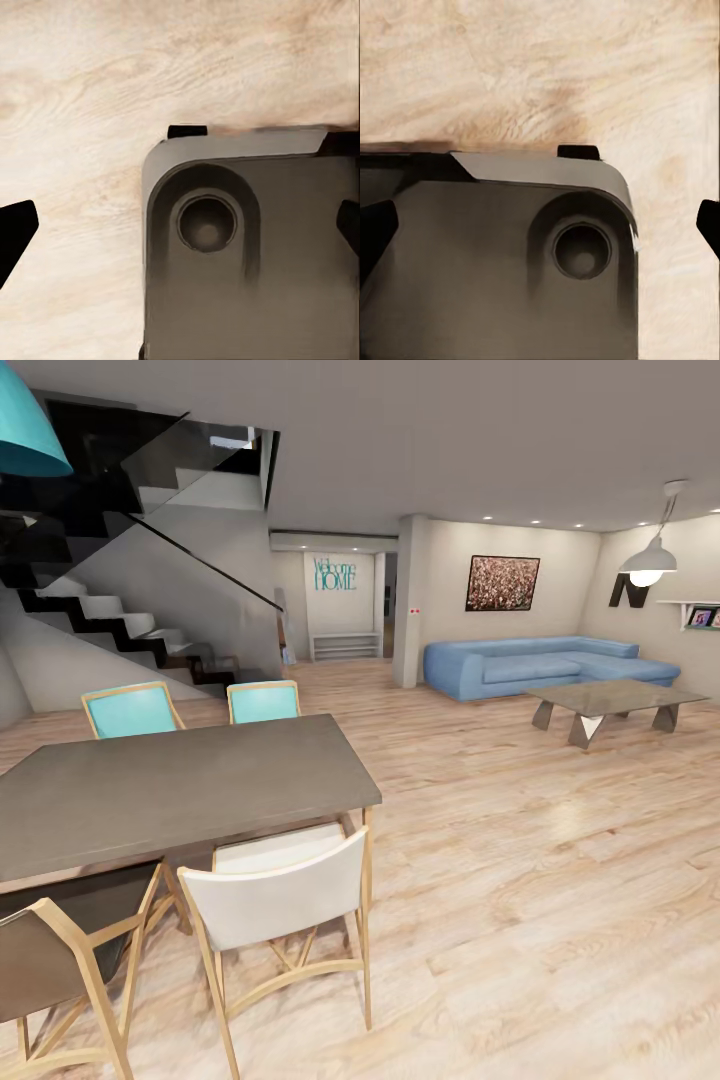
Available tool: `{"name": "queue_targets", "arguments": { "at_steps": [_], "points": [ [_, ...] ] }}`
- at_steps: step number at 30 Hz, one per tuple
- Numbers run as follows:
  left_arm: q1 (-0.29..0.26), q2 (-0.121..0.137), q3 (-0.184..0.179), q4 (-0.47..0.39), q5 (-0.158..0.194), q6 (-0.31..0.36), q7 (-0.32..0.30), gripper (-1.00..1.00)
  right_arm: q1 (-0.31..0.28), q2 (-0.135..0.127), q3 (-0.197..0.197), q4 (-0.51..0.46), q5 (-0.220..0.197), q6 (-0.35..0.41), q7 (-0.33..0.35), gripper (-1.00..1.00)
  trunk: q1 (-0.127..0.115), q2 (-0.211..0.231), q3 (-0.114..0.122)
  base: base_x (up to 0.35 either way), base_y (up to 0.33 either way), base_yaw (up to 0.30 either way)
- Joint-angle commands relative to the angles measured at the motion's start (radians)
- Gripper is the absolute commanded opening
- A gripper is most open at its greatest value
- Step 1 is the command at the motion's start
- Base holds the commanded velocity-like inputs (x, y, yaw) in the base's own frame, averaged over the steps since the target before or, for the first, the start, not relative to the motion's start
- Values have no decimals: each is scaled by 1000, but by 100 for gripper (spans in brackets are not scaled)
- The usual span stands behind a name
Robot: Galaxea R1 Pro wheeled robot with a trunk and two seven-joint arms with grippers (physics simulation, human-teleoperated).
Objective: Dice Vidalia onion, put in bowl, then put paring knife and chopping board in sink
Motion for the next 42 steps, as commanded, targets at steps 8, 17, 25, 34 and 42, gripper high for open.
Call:
{"name": "queue_targets", "arguments": {
  "at_steps": [8,17,25,34,42],
  "points": [
    [0,3,2,-263,4,-14,3,100,-1,-4,-1,-259,0,-4,-66,100,0,-1,-1,0,0,0],
    [0,3,1,-336,4,-28,2,100,-2,-4,0,-445,0,7,-74,100,0,-1,-1,0,0,0],
    [0,21,1,-298,16,-108,3,100,-2,-20,3,-443,0,-52,-73,100,0,-1,-1,0,0,0],
    [0,20,2,-264,25,-121,2,100,-2,-24,2,-442,0,-56,-74,100,0,-1,-1,-195,0,0],
    [0,20,1,-262,25,-122,2,100,-2,-24,1,-441,0,-56,-75,100,0,-1,-1,-289,0,0]
  ]
}}
